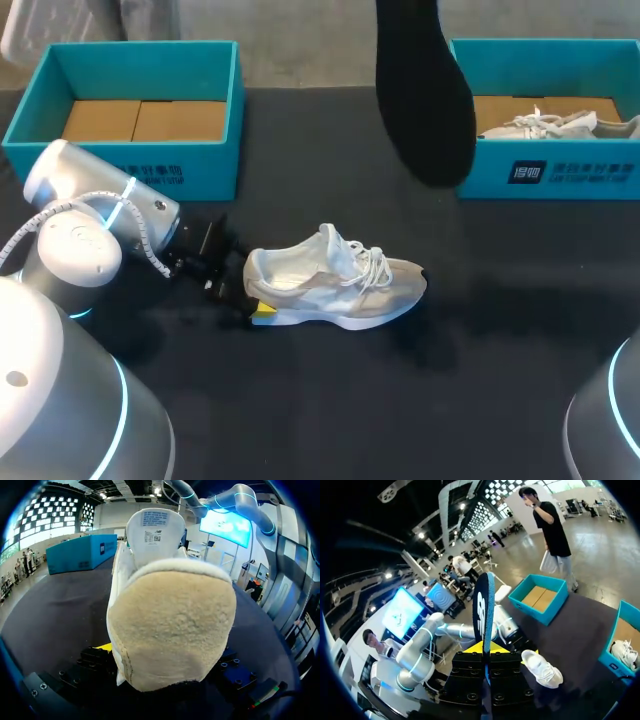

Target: Take the shoe out of the shoebox, open the shoe tongue, remove and reinsert the insole, then place the shoe into the shoebox

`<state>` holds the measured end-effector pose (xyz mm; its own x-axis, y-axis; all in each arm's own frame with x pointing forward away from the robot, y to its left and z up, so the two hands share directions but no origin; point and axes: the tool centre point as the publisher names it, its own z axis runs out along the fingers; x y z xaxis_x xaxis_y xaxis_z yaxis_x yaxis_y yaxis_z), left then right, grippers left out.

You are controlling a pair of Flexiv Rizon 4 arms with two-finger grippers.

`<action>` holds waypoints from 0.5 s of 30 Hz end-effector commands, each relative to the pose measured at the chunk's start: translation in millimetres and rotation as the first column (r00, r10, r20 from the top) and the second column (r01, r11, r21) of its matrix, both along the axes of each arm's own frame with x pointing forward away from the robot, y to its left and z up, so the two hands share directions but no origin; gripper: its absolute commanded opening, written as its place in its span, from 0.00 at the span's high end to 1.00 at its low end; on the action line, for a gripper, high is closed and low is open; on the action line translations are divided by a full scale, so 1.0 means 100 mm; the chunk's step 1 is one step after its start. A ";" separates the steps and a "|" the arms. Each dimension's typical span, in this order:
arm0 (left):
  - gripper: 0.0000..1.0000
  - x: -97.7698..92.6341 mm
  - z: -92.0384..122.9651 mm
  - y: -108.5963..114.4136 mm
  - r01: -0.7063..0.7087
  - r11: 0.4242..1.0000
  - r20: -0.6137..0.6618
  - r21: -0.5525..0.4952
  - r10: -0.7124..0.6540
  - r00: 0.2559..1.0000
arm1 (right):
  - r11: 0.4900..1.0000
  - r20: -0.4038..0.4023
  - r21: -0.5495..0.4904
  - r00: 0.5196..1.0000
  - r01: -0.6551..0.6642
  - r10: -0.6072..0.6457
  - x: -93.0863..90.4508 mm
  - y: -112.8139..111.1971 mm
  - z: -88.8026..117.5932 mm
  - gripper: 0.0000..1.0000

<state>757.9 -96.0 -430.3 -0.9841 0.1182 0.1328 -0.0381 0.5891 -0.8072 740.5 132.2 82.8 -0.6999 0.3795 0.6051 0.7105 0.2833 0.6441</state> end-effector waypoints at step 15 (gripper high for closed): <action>1.00 0.02 -0.06 -0.01 0.000 1.000 0.000 0.002 0.000 1.000 | 0.995 -0.033 0.071 0.997 0.072 -0.070 -0.61 -0.01 -0.11 1.00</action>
<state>758.0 -95.9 -430.3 -0.9841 0.1182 0.1328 -0.0382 0.5891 -0.8072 688.8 128.7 78.2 -0.6543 0.3799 0.6538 0.7514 0.2292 0.6188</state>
